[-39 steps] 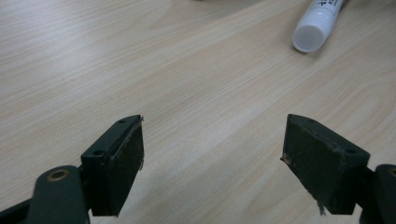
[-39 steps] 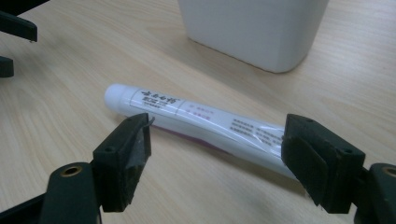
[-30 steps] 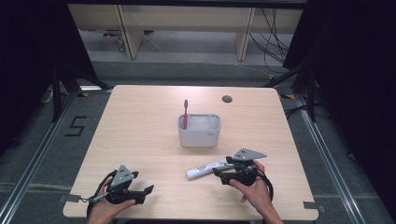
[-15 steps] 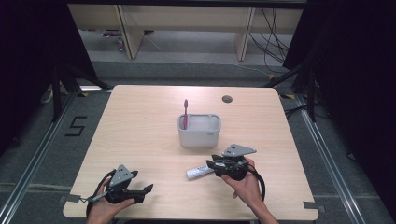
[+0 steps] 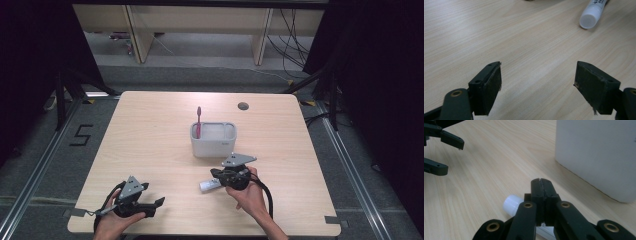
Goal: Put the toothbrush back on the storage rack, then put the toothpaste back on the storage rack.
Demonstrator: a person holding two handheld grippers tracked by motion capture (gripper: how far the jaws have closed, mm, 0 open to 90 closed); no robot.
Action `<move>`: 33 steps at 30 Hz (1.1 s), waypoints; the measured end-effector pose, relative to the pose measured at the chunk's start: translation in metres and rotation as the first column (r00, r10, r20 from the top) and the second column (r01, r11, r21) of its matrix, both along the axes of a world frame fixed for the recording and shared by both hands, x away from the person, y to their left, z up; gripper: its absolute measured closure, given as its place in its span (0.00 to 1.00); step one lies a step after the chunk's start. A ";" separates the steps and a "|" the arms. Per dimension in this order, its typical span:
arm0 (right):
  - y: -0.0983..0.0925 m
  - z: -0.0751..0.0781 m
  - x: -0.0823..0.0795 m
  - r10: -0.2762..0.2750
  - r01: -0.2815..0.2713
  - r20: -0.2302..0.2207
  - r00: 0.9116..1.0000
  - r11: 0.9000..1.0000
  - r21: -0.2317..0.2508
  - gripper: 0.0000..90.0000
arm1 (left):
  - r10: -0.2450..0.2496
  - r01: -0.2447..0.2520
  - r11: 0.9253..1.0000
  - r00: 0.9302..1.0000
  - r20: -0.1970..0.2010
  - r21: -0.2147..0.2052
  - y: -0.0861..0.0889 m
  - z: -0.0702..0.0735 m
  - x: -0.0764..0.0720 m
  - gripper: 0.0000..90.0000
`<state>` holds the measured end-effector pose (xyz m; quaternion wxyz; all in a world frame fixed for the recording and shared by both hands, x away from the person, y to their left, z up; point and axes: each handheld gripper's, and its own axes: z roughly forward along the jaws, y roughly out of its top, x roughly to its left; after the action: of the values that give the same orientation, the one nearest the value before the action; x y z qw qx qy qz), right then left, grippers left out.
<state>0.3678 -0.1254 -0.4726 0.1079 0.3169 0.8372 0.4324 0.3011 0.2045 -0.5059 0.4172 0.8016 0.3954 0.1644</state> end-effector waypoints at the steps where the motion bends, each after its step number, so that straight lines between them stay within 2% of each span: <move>1: 0.003 -0.001 0.000 0.001 -0.001 -0.003 1.000 1.000 0.004 1.00 | 0.003 -0.003 1.000 1.000 -0.001 0.000 0.000 0.000 0.000 0.24; 6: 0.014 -0.003 0.002 0.024 -0.025 -0.013 1.000 1.000 -0.009 1.00 | 0.007 -0.007 1.000 1.000 0.002 -0.010 -0.001 -0.001 0.000 0.24; 7: 0.017 -0.006 0.003 0.026 -0.027 -0.010 1.000 1.000 -0.012 1.00 | -0.003 0.003 1.000 1.000 0.002 0.005 -0.001 0.000 0.000 0.24; 9: 0.017 -0.006 0.003 0.027 -0.027 -0.011 1.000 1.000 -0.013 1.00 | 0.000 0.000 1.000 1.000 0.001 -0.008 -0.002 -0.001 0.000 0.25; 13: 0.021 -0.008 0.005 0.025 -0.025 -0.022 0.999 1.000 -0.013 1.00 | -0.002 0.002 1.000 1.000 -0.003 0.010 -0.001 0.000 -0.001 0.25; 17: 0.025 -0.011 0.004 0.020 -0.021 -0.028 0.999 1.000 -0.023 1.00 | -0.005 0.005 1.000 1.000 0.004 0.004 -0.001 -0.001 -0.001 0.25; 21: 0.029 -0.013 0.006 0.042 -0.043 -0.026 0.999 0.999 -0.033 1.00 | -0.003 0.003 1.000 1.000 0.002 0.007 -0.001 -0.001 -0.001 0.25; 22: 0.031 -0.013 0.005 0.031 -0.032 -0.053 0.998 0.999 -0.032 1.00 | 0.006 -0.006 1.000 1.000 0.002 0.018 -0.001 -0.001 -0.001 0.25; 23: 0.032 -0.015 0.006 0.026 -0.028 -0.049 0.998 0.999 -0.042 1.00 | -0.003 0.003 1.000 1.000 0.003 0.001 -0.002 -0.002 -0.001 0.25; 24: 0.034 -0.018 0.008 0.037 -0.040 -0.051 0.998 0.997 -0.059 1.00 | 0.000 0.000 1.000 1.000 0.007 0.005 -0.002 -0.002 -0.001 0.25; 28: 0.038 -0.022 0.008 0.037 -0.041 -0.054 0.998 0.996 -0.076 1.00 | -0.006 0.006 1.000 1.000 0.017 -0.004 -0.003 -0.002 -0.002 0.25; 29: 0.040 -0.025 0.009 0.040 -0.043 -0.047 0.998 0.996 -0.072 1.00 | -0.024 0.024 0.999 1.000 0.013 0.030 -0.001 0.000 -0.001 0.25; 30: 0.042 -0.026 0.008 0.033 -0.039 -0.067 0.997 0.995 -0.089 1.00 | -0.023 0.022 0.999 1.000 0.015 0.029 -0.001 0.000 -0.002 0.25; 33: 0.043 -0.027 0.007 0.055 -0.062 -0.068 0.996 0.993 -0.099 1.00 | -0.007 0.007 1.000 1.000 0.025 -0.003 -0.003 0.000 -0.003 0.25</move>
<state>0.3748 -0.0828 -0.4996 0.0839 0.3001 0.8701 0.3818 0.2984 0.2014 -0.5058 0.4239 0.8001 0.3879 0.1723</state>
